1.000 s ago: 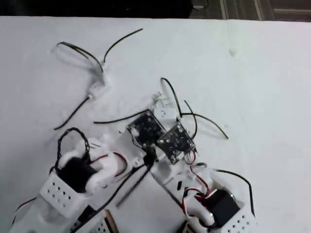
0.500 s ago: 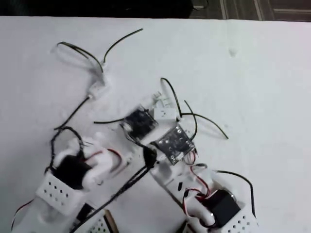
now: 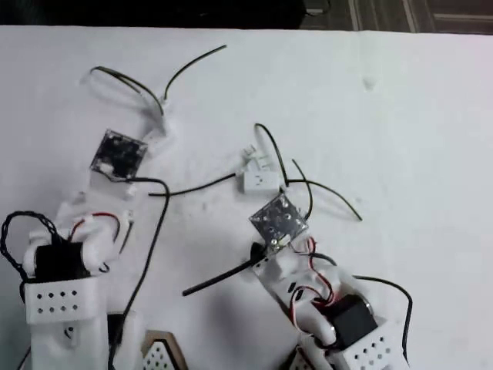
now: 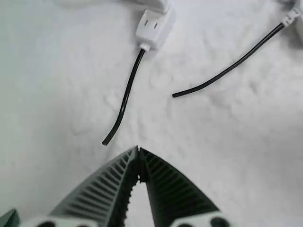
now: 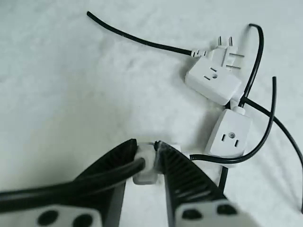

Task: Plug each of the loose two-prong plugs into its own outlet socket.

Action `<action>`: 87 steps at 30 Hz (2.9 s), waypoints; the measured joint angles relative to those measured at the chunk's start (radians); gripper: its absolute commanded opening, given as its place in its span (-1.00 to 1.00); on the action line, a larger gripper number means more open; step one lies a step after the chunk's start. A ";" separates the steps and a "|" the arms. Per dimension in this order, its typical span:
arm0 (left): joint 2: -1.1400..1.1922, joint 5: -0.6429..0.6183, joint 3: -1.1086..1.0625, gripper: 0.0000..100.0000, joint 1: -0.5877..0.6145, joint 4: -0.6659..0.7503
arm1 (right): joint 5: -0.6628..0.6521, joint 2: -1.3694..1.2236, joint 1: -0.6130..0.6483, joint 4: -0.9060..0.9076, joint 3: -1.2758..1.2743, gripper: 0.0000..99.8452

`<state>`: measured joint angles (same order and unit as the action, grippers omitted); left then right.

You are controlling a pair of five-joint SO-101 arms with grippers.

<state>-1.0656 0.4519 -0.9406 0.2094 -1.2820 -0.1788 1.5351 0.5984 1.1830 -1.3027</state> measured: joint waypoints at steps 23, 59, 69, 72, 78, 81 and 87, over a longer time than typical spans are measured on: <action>0.000 0.009 -0.345 -0.96 0.032 0.285 | 0.003 0.002 0.035 -0.198 -0.239 -0.97; 0.002 0.009 -0.361 -0.96 0.032 0.293 | -0.084 0.011 0.046 -0.265 -0.376 -0.97; 0.000 0.009 -0.371 -0.95 0.032 0.293 | -0.100 0.012 0.046 -0.265 -0.376 -0.70; 0.000 0.009 -0.371 -0.95 0.032 0.293 | -0.100 0.012 0.046 -0.261 -0.376 -0.30; 0.000 0.009 -0.371 -0.95 0.032 0.293 | -0.061 0.000 0.046 -0.255 -0.353 -0.02; 0.000 0.009 -0.371 -0.95 0.032 0.293 | -0.034 -0.003 0.046 -0.250 -0.290 -0.04; 0.000 0.009 -0.371 -0.71 0.023 0.284 | 0.009 -0.002 0.046 -0.229 -0.084 -0.05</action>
<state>-1.0656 0.4611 -1.3119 0.2325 -0.9981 -0.1695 1.5336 0.6444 0.9544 -1.3871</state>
